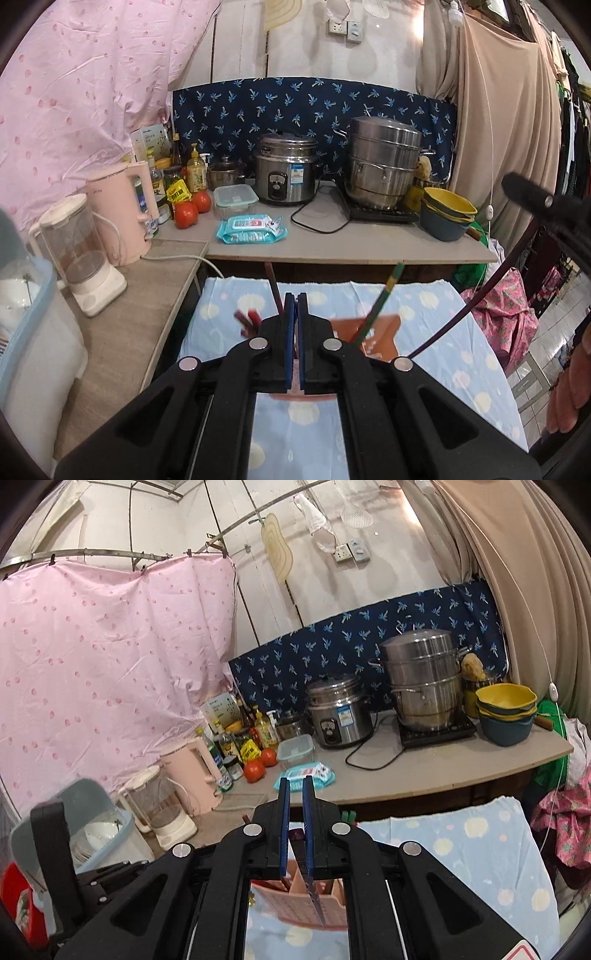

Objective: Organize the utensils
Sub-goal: 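Carry the spoon and chopstick over the pink holder and lower them in with both tools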

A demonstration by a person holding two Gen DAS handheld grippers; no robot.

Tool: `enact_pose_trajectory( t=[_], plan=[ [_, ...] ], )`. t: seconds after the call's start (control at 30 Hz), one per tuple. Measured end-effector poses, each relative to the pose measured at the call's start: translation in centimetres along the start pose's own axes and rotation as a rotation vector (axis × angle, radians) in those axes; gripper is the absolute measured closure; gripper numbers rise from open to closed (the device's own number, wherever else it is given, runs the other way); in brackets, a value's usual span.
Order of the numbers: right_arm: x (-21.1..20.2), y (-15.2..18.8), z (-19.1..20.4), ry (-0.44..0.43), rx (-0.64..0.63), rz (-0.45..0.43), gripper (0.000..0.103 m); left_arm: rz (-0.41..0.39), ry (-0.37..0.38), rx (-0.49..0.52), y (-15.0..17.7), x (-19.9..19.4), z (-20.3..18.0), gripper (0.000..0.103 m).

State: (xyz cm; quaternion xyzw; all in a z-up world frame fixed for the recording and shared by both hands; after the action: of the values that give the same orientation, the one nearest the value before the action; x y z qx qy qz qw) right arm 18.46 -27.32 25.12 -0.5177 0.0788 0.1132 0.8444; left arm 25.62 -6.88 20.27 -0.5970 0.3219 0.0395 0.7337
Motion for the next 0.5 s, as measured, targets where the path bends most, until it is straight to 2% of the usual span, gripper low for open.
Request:
enact_pose_trajectory(
  t=[0.1, 0.23, 0.5],
  plan=[
    [1.4, -1.8, 1.0, -0.009, -0.01, -0.032, 0.096, 0.008, -0.003, -0.001, -1.0, 1.5, 0.3, 0.102],
    [4.0, -2.5, 1.5, -0.006, -0.015, -0.029, 0.096, 0.026, -0.005, -0.007, -1.5, 3.6, 0.6, 0.102],
    [7.8, -3.4, 0.9, 0.012, -0.002, -0.011, 0.096, 0.074, -0.003, -0.012, -0.5, 6.2, 0.9, 0.102]
  ],
)
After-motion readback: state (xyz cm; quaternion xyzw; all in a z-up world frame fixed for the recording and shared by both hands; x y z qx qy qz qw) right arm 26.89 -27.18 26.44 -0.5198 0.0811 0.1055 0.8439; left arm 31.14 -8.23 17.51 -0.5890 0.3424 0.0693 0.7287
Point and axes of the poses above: each gripper's, at about its wrist camera, not at the fingertips, and x roughly the way its jaws point, z to its left, y to its underside, the point moved 1 cm from there along x, roughly the way its jaws point, and after that the axes turned 9 degrees about x, right-handed, at the moved point
